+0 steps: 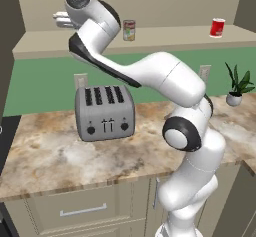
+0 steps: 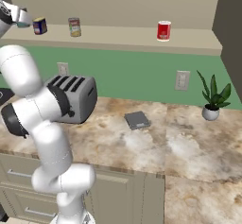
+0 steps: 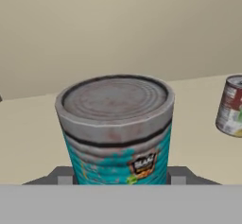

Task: Stack two cans on top of the other two cans in the cabinet.

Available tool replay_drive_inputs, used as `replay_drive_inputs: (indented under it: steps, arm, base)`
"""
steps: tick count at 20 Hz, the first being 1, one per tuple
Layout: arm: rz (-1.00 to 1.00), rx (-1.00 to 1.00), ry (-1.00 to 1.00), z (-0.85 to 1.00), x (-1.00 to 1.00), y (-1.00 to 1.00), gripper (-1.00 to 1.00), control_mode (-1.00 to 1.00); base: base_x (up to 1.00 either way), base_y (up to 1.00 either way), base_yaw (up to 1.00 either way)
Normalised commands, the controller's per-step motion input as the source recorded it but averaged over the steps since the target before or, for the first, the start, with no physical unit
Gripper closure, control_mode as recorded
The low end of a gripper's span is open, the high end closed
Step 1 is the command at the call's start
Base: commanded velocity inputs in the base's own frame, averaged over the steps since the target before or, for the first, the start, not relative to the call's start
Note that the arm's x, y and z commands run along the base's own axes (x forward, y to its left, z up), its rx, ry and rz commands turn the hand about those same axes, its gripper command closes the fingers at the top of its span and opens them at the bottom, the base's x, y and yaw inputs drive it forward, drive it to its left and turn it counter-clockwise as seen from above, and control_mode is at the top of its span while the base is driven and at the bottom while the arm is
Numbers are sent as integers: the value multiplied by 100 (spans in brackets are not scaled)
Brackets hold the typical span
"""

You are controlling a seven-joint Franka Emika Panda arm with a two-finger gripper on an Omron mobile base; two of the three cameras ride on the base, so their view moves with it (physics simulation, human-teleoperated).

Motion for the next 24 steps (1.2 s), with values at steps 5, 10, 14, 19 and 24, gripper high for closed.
replay_drive_inputs:
  steps: [5,10,14,19,24]
  arm:
    - [0,1,0,18,8,-10,100,-100]
    - [0,0,1,24,11,-1,100,-100]
    - [0,0,4,24,17,-1,100,-100]
    - [0,-2,8,4,20,0,100,-100]
    - [1,0,1,4,17,0,100,-100]
  base:
    - [0,0,0]
    - [0,0,0]
    - [0,0,0]
    - [0,0,0]
    - [0,0,0]
